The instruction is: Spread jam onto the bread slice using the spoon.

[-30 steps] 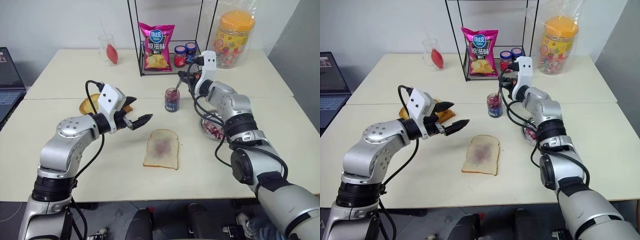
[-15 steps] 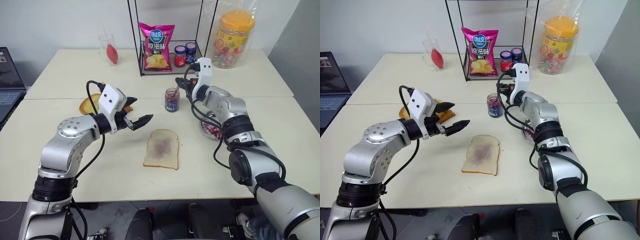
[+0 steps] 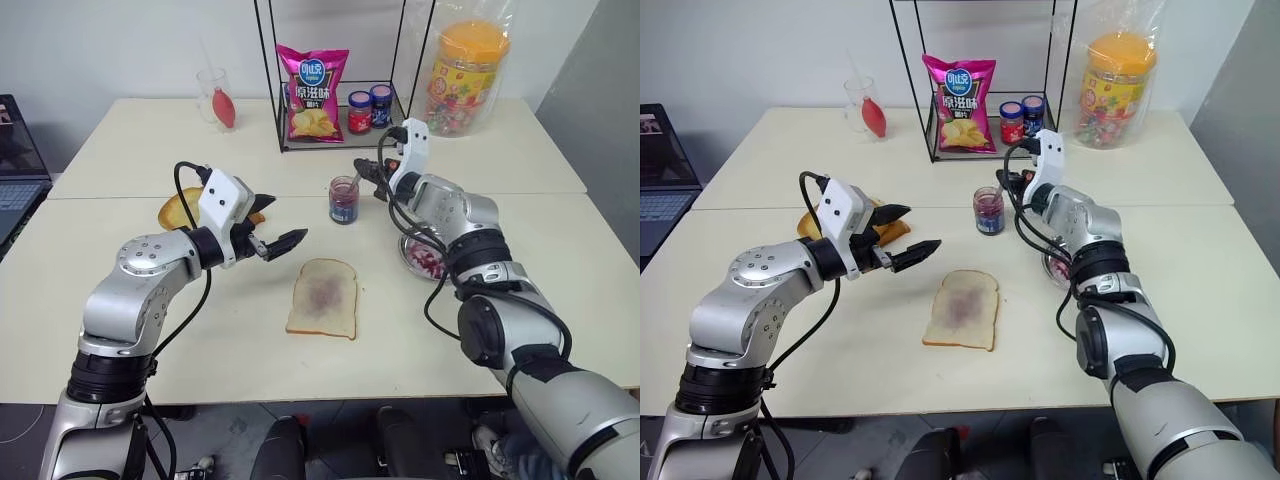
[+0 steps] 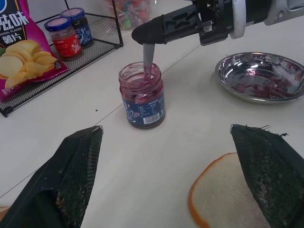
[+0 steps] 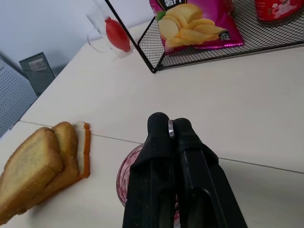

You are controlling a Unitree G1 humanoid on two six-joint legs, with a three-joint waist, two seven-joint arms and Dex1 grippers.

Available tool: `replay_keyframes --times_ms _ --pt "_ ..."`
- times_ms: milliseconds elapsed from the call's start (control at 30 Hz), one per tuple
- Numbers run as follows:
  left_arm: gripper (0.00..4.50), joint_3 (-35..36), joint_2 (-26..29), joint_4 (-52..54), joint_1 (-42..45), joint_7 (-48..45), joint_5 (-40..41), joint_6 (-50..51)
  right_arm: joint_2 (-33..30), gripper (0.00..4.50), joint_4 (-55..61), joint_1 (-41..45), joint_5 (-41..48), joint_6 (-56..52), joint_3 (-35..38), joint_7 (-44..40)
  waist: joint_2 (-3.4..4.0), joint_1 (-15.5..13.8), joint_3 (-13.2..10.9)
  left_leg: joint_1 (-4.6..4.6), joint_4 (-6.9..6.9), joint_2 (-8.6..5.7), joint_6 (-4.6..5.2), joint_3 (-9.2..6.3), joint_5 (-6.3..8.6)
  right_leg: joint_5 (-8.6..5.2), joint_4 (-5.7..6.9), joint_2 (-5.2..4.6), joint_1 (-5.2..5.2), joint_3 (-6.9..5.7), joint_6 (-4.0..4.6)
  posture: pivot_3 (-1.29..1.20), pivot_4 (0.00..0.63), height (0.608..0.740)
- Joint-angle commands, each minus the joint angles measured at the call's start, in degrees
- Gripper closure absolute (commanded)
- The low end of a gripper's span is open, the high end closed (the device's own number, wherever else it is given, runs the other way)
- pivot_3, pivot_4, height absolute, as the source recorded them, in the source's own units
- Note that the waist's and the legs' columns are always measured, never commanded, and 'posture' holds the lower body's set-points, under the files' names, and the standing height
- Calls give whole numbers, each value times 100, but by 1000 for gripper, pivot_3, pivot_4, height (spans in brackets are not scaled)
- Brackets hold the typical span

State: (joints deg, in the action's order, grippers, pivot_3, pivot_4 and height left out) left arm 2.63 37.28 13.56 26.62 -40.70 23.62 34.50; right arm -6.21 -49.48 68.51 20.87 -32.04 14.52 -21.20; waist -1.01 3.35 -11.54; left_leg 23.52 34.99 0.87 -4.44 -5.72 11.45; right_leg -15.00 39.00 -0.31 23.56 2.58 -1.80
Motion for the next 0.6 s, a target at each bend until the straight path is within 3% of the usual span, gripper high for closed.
replay_keyframes --times_ms 33,600 --pt "0 29 -16 93 109 -9 -42 -133 19 4438 81 281 261 -75 231 64 0 0 0 0 0 0 0 1 0 0 0 0 0 0 0 0 150 740" --pt "0 -11 -30 -20 235 -57 -88 -182 -118 4438 20 447 706 -283 822 410 0 0 0 0 0 0 0 1 0 0 0 0 0 0 0 0 150 740"
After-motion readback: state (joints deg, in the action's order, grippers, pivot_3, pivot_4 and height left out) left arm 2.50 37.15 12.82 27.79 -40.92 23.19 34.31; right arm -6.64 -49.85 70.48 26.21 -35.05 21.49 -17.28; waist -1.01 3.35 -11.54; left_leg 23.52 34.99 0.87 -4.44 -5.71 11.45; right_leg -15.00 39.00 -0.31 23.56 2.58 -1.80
